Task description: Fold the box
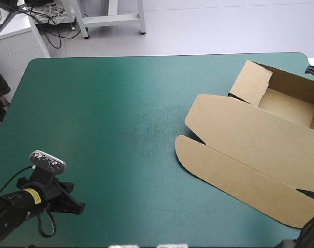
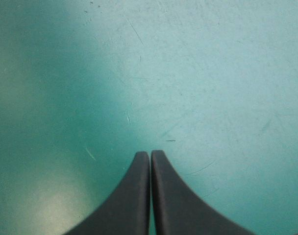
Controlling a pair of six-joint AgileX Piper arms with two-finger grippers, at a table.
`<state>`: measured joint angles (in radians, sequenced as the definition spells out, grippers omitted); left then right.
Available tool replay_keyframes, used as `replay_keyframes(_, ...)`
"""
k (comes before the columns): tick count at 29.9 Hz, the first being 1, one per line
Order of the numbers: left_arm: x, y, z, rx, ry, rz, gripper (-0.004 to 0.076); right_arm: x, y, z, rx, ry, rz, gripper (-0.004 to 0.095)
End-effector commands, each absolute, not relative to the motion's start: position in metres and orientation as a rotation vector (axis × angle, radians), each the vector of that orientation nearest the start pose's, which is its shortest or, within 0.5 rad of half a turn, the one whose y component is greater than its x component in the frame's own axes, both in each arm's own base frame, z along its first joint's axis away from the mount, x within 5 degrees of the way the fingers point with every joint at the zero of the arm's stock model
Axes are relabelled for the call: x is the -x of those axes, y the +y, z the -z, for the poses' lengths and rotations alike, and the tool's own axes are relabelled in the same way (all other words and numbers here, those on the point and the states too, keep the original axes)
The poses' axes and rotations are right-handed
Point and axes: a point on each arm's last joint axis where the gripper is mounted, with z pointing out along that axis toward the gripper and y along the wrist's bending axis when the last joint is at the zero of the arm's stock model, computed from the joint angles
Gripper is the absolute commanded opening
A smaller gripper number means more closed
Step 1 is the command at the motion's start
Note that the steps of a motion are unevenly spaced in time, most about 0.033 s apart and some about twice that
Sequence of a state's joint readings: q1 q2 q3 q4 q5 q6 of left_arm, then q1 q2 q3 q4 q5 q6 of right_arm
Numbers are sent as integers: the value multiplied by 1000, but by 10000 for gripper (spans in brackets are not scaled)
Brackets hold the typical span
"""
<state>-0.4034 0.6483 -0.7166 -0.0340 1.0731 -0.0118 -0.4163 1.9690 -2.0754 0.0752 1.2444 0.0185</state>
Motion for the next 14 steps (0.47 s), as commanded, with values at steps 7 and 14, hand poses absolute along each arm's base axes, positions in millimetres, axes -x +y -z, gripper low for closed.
replay_keyframes(7,-94,-40,-322,-478,2364,183,-10,-378,-92,-430,-306,2411,-113,-18)
replay_keyframes(14,-96,-40,-321,-476,2344,178,-10,-377,-11,-444,-51,2410,-69,-18)
